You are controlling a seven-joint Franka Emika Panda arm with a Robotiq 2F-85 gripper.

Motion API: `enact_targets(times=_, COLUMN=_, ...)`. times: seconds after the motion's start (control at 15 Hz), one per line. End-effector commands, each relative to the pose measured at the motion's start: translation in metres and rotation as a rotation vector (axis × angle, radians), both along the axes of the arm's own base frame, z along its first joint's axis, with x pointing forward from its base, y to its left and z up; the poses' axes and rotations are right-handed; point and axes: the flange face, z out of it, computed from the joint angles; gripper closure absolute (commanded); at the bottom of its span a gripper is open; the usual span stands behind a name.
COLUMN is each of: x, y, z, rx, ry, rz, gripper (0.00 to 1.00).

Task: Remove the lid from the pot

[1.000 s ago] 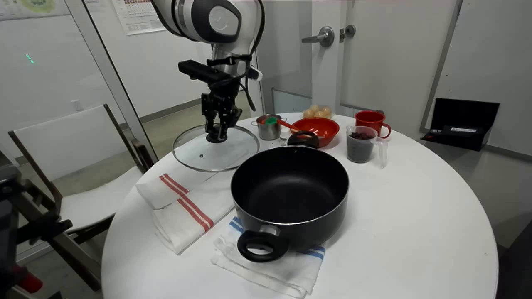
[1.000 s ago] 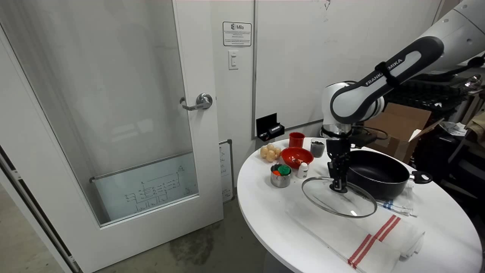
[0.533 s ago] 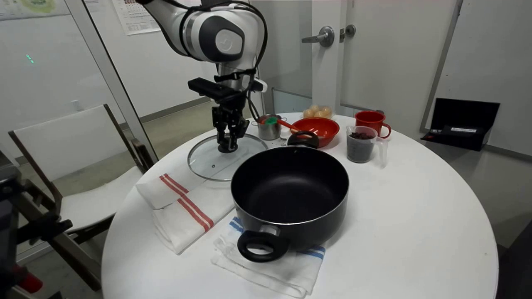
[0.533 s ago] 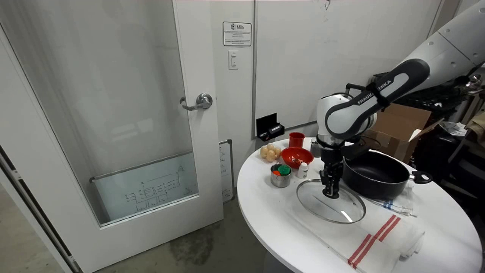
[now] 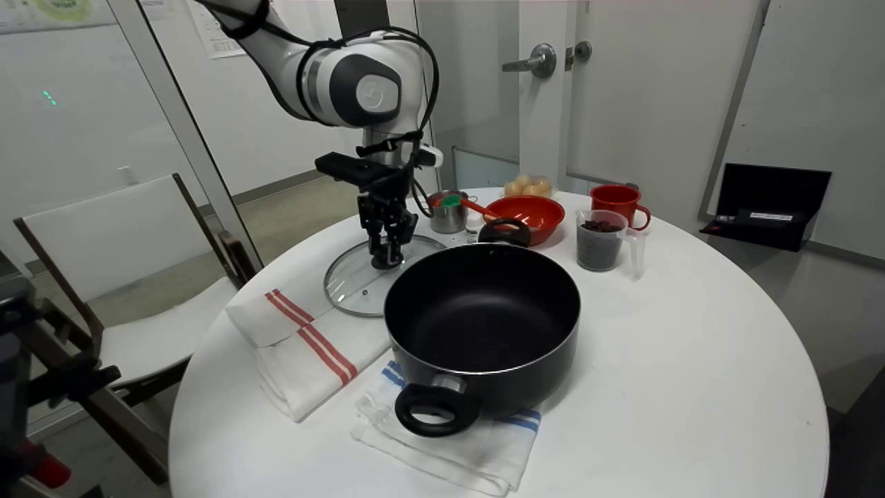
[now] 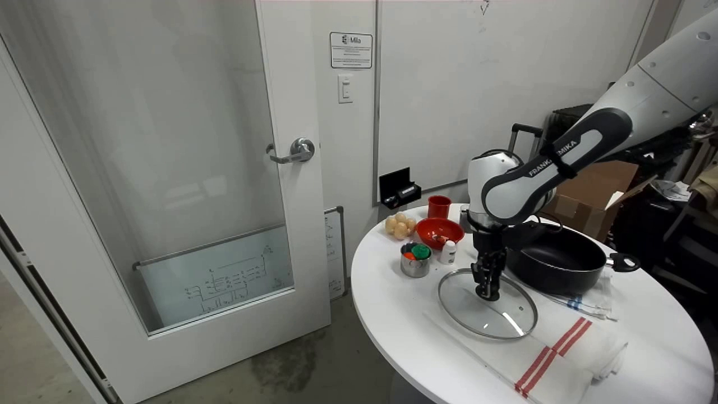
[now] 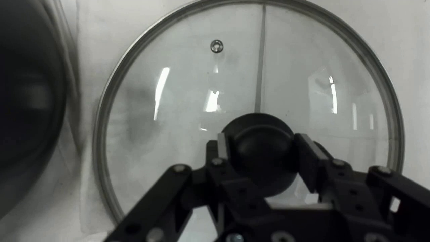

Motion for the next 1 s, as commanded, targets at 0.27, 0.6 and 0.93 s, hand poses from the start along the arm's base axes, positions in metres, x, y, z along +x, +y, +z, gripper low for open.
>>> enact_targets(times=0.27, x=-0.006, y=0.010, z=0.002, rx=-0.058, ry=-0.063, rz=0.034, gripper=0.75)
enact_targets(times=0.6, x=-0.014, y=0.005, z=0.012, rx=-0.032, ry=-0.063, rz=0.021, gripper=0.11)
enact_targets(times=0.93, x=-0.015, y=0.008, z=0.050, rx=-0.002, ry=-0.116, rz=0.018, gripper=0.00)
